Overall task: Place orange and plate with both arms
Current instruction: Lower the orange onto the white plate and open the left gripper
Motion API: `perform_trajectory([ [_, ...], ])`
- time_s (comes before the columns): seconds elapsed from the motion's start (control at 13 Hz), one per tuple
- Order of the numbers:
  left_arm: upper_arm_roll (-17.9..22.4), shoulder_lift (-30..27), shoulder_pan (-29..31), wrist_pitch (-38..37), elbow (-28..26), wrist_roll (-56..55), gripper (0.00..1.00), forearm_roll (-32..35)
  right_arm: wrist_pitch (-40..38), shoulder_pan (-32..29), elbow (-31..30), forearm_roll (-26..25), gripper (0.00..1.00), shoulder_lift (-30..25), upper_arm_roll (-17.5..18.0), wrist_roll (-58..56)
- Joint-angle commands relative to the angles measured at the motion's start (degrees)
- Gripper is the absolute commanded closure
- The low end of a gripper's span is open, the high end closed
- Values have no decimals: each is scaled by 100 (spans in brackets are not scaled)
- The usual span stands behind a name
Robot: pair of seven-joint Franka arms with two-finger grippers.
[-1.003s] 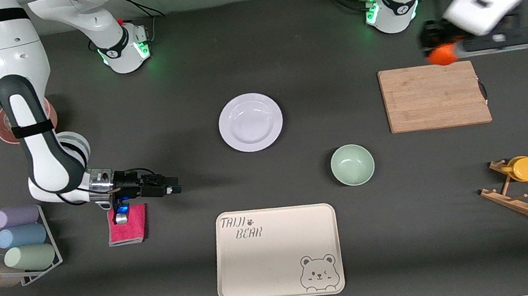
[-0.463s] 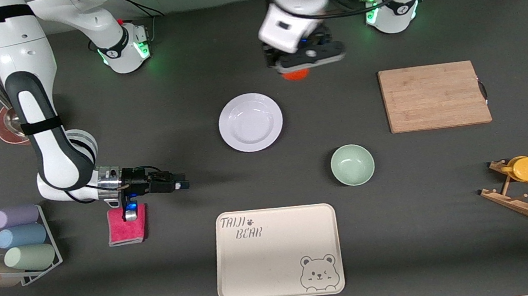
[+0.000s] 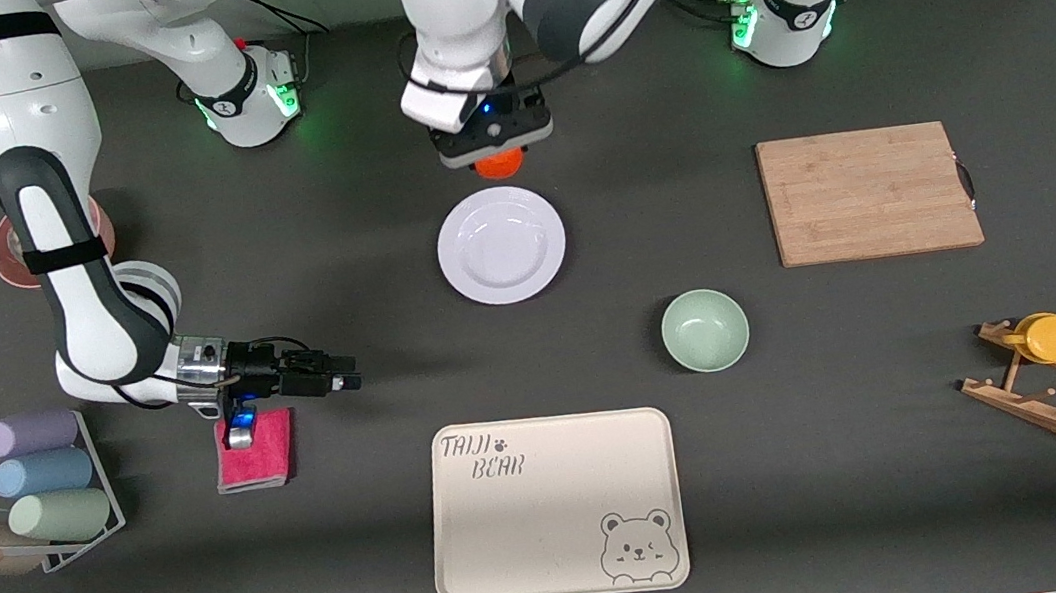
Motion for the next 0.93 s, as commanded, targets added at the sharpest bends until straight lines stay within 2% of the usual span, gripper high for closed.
perform_trajectory([
  [0.0,155,249,-102,910,-554,-292,59,226,213,45,-318,270,0,-287,-42,-123],
  [0.15,199,320,-102,1799,-1292,-433,59,393,231,45,-371,279,0,-287,-42,-114],
  [0.31,409,625,-259,2311,-1629,-556,59,647,222,36,-450,271,0,-339,-42,-88],
  [0.54,963,1267,-821,2803,-1612,-1109,59,1325,178,-52,-599,271,0,-453,-51,-44],
  [0.69,1201,1374,-980,3059,-1612,-1110,60,1335,160,-104,-696,279,0,-541,-59,183],
  [0.85,1245,1427,-998,3069,-1577,-1075,60,1361,108,-201,-766,332,0,-691,-59,955],
])
